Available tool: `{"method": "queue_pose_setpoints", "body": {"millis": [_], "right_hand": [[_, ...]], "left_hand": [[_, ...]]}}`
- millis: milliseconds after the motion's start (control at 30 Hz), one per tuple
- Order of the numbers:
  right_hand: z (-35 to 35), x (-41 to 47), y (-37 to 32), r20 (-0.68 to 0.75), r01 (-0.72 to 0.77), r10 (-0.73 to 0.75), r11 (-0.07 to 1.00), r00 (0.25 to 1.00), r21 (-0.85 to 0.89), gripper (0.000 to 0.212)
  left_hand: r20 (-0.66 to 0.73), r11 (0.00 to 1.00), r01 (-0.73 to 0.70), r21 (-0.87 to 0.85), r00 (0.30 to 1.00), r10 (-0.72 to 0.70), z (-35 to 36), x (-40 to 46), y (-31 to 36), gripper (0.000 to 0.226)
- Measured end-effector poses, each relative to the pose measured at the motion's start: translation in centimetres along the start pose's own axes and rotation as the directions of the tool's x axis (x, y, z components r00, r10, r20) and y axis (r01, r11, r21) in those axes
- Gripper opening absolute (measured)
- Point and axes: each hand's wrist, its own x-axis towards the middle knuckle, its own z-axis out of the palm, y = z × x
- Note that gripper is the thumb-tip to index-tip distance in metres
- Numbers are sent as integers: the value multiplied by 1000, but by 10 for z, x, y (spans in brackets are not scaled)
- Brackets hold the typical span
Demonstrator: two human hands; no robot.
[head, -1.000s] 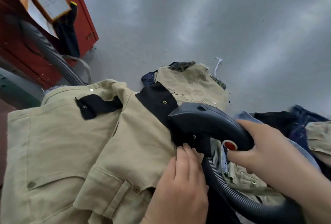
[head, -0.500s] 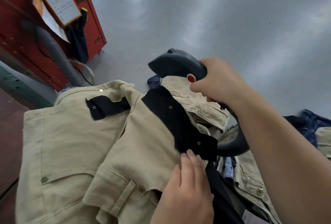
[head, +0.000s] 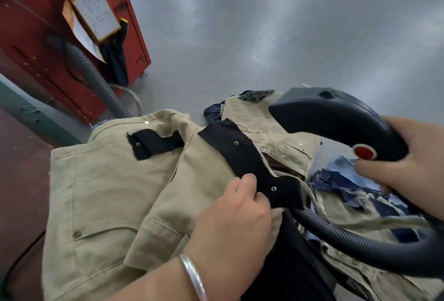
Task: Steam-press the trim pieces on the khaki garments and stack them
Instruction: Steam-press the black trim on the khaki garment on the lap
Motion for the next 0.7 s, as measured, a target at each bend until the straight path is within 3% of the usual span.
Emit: {"method": "queue_pose_setpoints", "body": {"millis": [100, 233, 533, 700], "right_hand": [[1, -11, 0, 44, -5, 5, 1000, 999, -10, 48], [6, -19, -8, 121, -2, 19, 991, 993, -137, 42], [32, -14, -14, 252, 28, 36, 969, 967, -247, 14], [44, 13, -13, 282, 29, 12, 989, 959, -143, 9]], "left_hand": [[5, 992, -82, 98, 997, 82, 7, -2, -6, 5], [-38, 976, -143, 164, 988, 151, 19, -11, -8, 32], [-68, 971, -166, 171, 981, 179, 32, -19, -3, 33], [-84, 969, -167, 184, 979, 184, 32, -18, -3, 31]]}}
